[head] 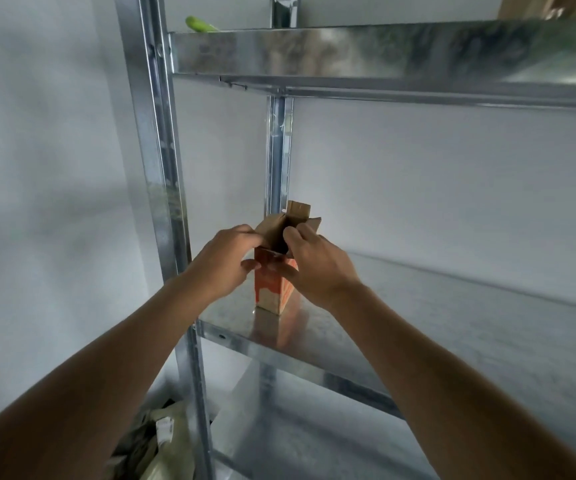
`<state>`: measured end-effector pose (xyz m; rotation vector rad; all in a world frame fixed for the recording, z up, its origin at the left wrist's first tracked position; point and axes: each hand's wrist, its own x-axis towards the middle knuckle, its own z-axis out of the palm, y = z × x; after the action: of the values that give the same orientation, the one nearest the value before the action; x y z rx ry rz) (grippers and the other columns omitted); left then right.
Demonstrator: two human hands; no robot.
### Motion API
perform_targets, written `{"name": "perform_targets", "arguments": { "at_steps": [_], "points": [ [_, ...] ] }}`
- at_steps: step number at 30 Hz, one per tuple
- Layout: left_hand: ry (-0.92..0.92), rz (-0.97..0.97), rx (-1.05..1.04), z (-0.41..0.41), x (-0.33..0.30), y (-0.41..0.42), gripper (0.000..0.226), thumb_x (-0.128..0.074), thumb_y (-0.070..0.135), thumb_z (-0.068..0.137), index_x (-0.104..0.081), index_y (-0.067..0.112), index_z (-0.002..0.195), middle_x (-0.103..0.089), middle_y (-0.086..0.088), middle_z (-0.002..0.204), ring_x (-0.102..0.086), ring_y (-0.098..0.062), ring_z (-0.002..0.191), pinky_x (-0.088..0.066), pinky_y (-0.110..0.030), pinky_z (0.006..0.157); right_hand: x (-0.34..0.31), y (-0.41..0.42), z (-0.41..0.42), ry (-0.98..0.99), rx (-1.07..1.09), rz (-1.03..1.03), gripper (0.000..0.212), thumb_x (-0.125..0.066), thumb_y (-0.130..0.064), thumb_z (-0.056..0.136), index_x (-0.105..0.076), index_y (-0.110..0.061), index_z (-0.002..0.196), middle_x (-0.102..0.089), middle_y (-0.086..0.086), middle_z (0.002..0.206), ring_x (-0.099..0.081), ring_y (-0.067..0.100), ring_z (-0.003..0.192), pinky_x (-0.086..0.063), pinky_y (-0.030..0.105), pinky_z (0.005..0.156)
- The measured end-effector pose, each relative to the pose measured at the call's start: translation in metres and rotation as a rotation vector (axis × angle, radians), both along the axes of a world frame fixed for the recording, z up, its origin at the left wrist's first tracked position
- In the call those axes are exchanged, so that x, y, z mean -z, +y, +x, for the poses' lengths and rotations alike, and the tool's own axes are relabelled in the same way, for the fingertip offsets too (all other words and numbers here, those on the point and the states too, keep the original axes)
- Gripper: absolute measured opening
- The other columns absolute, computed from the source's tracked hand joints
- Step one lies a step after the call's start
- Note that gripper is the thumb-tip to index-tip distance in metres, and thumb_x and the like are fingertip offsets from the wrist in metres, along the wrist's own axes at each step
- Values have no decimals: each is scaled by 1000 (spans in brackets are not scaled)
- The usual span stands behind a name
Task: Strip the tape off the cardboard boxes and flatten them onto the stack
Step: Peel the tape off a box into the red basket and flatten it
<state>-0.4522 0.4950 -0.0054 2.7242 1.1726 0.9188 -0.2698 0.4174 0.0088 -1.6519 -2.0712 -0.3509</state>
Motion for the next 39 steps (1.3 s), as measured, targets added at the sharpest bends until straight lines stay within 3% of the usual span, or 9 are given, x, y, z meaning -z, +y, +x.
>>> {"name": "perform_targets", "arguments": {
  "at_steps": [4,10,13,17,20,22,27,32,39],
  "points": [
    [-90,31,65,6,0,-1,34,-85,8,81,-76,20,112,-69,3,101,-67,-19,92,-56,-41,83,7,-8,4,-61,55,13,29,-54,-36,106,-53,-30,134,-53,1,120,-66,32,109,-40,53,114],
    [-301,17,187,33,-8,-22,54,-89,18,80,-69,14,129,-75,5,118,-69,-5,109,-55,-29,102,5,-43,35,-17,121,81,35,-55,-24,102,-65,-30,135,-58,1,128,-57,32,111,-53,43,83],
    [-322,8,258,55,-20,-33,62,-85,29,85,-59,18,140,-62,26,128,-55,14,116,-48,-26,108,3,-60,56,114,184,231,40,-51,-17,101,-66,-30,136,-65,0,125,-65,35,100,-59,45,70],
    [-248,-278,419,87,-29,-52,104,-83,54,80,-20,42,162,-24,31,163,-20,9,150,-22,-22,119,-7,-85,85,443,268,390,40,-53,-12,101,-69,-33,131,-70,-1,108,-67,26,92,-57,40,74],
    [-154,-255,559,116,-23,-69,121,-93,48,69,-15,44,162,-21,39,154,-13,19,146,-16,-2,111,-14,-110,109,682,326,435,34,-53,-19,103,-71,-35,126,-72,-4,97,-66,18,90,-54,35,80],
    [-143,-150,573,138,-18,-78,123,-97,45,63,-22,37,160,-33,29,149,-30,21,134,-25,1,106,-18,-131,125,759,366,443,34,-51,-19,102,-72,-37,122,-73,-7,92,-67,14,90,-53,32,79],
    [-296,12,455,199,-16,-106,79,-94,24,72,-51,16,138,-57,-2,124,-58,-13,100,-54,-39,92,-19,-185,180,966,582,427,22,-51,-24,98,-68,-26,84,-62,-7,68,-62,27,74,-50,35,60],
    [-354,-63,610,276,-25,-167,60,-89,18,80,-53,24,127,-63,17,107,-58,6,88,-41,-10,73,-13,-255,247,1250,675,412,30,-54,-22,99,-69,-32,75,-62,-2,71,-72,39,76,-63,54,66],
    [-404,-54,686,392,-26,-258,72,-91,21,78,-61,14,143,-54,0,117,-54,-3,100,-38,-6,94,6,-360,348,1472,640,429,27,-45,-17,103,-69,-22,93,-70,8,101,-74,23,56,-65,46,67]
  ]
}}
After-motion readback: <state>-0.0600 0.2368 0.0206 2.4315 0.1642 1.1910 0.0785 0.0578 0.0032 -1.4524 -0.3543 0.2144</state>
